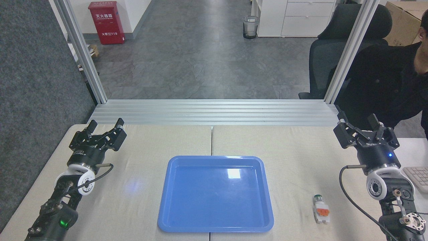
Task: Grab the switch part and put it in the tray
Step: 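Move the open right gripper toward the white-and-orange switch part, then lower the right gripper onto the switch part and close on it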
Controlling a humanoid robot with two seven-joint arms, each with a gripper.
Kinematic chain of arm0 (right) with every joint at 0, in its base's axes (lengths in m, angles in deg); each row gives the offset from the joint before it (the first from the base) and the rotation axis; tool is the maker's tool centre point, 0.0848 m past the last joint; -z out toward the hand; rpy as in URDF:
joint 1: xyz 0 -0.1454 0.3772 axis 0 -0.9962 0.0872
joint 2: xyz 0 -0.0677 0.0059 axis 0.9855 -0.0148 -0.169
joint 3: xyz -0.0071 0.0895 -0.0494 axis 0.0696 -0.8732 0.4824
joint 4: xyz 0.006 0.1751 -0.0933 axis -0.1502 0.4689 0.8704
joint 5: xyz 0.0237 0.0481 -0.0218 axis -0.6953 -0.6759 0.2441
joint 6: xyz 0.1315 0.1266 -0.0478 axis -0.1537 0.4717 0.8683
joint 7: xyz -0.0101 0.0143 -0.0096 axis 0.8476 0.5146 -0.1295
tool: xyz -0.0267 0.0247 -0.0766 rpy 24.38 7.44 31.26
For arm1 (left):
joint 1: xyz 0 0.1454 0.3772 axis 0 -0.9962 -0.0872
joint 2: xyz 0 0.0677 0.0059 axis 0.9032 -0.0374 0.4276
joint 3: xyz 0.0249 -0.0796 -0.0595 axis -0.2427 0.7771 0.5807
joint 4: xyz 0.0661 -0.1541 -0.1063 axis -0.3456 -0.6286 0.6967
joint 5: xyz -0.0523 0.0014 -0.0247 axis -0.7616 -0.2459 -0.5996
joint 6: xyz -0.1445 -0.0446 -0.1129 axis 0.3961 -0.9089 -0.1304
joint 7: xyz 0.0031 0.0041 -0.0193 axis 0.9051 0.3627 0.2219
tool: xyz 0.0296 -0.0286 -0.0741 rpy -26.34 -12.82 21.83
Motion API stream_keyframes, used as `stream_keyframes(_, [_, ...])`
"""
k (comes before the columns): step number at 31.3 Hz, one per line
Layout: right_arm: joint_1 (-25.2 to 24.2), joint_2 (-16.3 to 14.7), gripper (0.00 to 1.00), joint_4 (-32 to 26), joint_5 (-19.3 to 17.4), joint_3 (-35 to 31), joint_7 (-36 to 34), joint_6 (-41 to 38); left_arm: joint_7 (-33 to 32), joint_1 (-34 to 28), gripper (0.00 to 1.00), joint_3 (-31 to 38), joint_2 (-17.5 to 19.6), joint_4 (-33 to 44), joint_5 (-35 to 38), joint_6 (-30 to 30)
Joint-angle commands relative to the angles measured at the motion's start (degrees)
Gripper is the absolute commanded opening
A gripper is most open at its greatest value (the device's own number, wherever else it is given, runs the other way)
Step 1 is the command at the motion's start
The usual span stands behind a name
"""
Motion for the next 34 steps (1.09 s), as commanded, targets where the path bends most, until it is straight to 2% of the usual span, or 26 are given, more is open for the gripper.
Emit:
stream_keyframes(1, [-1.34,0.35,0.98,-0.63,0.01,0.11,1.87,0.06,0.03,0.0,1.0,0.0,0.0,0.0,0.0,-0.02])
stream_keyframes(7, [-10.83,4.56,0.98,-6.51,-0.08,-0.59,2.05,-0.11,0.03,0.0,1.0,0.0,0.0,0.0,0.0,-0.02])
stream_keyframes(10, [-14.26,5.09,0.98,-8.27,-0.08,-0.59,2.05,-0.11,0.03,-0.09,1.0,0.0,0.0,0.0,0.0,-0.02])
stream_keyframes(13, [-16.9,7.11,0.98,-8.89,0.0,-0.59,2.05,-0.11,0.03,0.0,1.0,0.0,0.0,0.0,0.0,-0.02])
stream_keyframes(19, [-21.38,11.06,0.97,-7.49,1.23,-0.06,2.13,0.15,0.03,0.0,1.0,0.0,0.0,0.0,0.0,-0.02])
stream_keyframes(23, [-23.67,13.09,0.97,-6.17,5.89,0.11,2.22,0.15,0.03,0.0,1.0,0.0,0.0,0.0,0.0,-0.02])
stream_keyframes(27, [-25.25,15.37,0.97,-3.36,6.95,0.29,2.22,0.15,0.03,0.0,1.0,0.0,0.0,0.0,0.0,-0.02])
stream_keyframes(30, [-25.52,15.99,0.97,-0.81,7.3,0.29,2.22,0.5,0.03,0.0,1.0,0.0,0.0,0.0,0.0,-0.02])
stream_keyframes(34, [-25.08,15.2,0.97,2.53,7.39,0.2,2.13,0.59,0.03,0.0,1.0,0.0,0.0,0.0,0.0,-0.02])
